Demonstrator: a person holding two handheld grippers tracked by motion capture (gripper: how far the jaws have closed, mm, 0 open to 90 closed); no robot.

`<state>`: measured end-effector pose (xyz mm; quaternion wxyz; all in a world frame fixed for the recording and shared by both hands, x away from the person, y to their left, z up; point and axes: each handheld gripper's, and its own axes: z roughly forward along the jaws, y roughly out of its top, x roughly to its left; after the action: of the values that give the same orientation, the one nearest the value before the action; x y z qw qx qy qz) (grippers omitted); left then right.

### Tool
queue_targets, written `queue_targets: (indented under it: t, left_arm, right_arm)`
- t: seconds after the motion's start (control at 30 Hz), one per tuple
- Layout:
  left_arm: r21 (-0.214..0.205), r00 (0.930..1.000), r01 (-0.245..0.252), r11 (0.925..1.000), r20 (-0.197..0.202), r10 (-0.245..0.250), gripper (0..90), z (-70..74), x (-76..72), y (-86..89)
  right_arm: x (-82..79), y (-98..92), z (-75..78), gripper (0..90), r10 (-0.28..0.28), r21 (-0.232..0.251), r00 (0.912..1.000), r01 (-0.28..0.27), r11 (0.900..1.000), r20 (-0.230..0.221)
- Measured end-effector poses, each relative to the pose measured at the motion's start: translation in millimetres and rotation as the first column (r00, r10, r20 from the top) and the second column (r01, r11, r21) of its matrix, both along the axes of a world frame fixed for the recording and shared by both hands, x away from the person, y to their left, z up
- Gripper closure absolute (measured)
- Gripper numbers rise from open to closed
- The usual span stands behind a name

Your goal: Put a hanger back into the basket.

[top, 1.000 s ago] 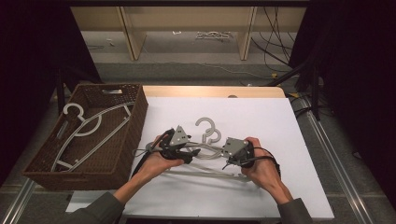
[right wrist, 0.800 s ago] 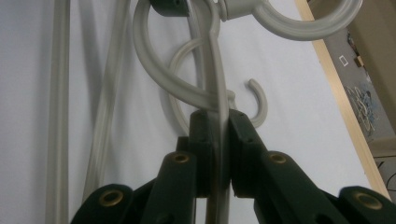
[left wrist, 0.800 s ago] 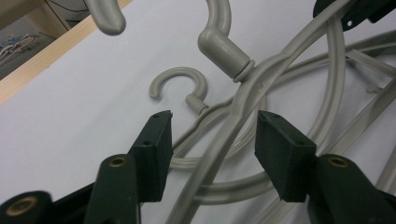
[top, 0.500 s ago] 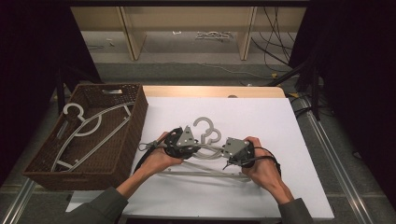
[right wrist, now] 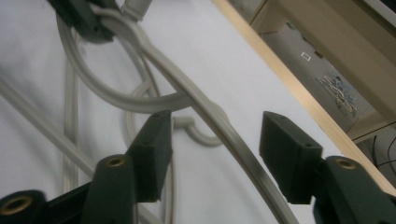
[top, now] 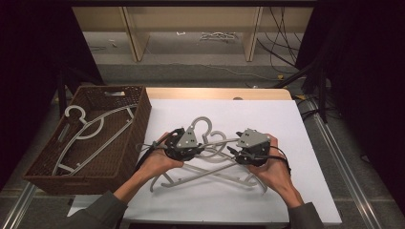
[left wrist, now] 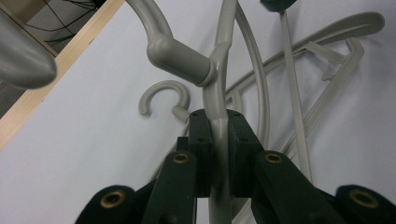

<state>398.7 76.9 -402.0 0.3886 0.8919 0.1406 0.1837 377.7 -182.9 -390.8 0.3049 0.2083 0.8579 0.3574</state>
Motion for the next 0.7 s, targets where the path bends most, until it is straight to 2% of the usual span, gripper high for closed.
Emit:
queue_targets:
  t: [0.07, 0.17, 0.2, 0.27, 0.37, 0.47, 0.63, 0.67, 0.7]
  left_arm:
    - [-0.008, 0.9999, -0.011, 0.9999, 0.002, 0.011, 82.3, 3.1, 1.6, 3.9]
    - [-0.021, 0.9996, -0.026, 0.9994, 0.007, 0.026, 82.2, 9.4, 4.0, 10.4]
    - [-0.023, 0.9995, -0.031, 0.9993, 0.008, 0.031, 82.2, 12.2, 5.4, 13.2]
    - [-0.040, 0.9984, -0.055, 0.9977, 0.012, 0.056, 82.2, 16.5, 7.1, 19.1]
    - [-0.052, 0.9969, -0.078, 0.9956, 0.011, 0.078, 82.2, 20.5, 8.8, 25.7]
    - [-0.066, 0.9951, -0.097, 0.9931, 0.012, 0.098, 82.2, 23.5, 10.8, 31.1]
    - [-0.070, 0.9923, -0.123, 0.9899, 0.009, 0.124, 82.1, 26.1, 13.3, 38.1]
    - [-0.071, 0.9909, -0.133, 0.9886, 0.008, 0.134, 82.1, 26.7, 13.6, 39.4]
    - [-0.061, 0.9906, -0.137, 0.9888, 0.002, 0.137, 82.1, 28.1, 14.1, 41.3]
  right_arm:
    - [-0.7, -1.1, 2.1, 41.1, -0.013, 0.039, 0.9999, 0.013, 0.9991, -0.007]
    - [-2.1, -3.4, 4.2, 39.8, -0.036, 0.054, 0.9993, 0.036, 0.9979, 0.013]
    - [-3.0, -3.5, 4.7, 39.4, -0.048, 0.073, 0.9988, 0.047, 0.9962, 0.007]
    - [-5.6, -5.1, 6.7, 38.4, -0.066, 0.128, 0.9976, 0.063, 0.9898, 0.020]
    - [-8.0, -5.0, 9.0, 35.6, -0.072, 0.189, 0.9974, 0.070, 0.9795, 0.001]
    - [-8.9, -2.5, 7.2, 33.7, -0.075, 0.210, 0.9968, 0.079, 0.9746, -0.029]
    - [-9.4, 1.7, -0.1, 32.0, -0.075, 0.211, 0.9948, 0.088, 0.9735, -0.069]
    - [-8.9, 2.0, -1.9, 31.8, -0.076, 0.214, 0.9952, 0.088, 0.9728, -0.062]
    - [-9.5, 1.9, -2.7, 31.6, -0.076, 0.212, 0.9941, 0.091, 0.9730, -0.076]
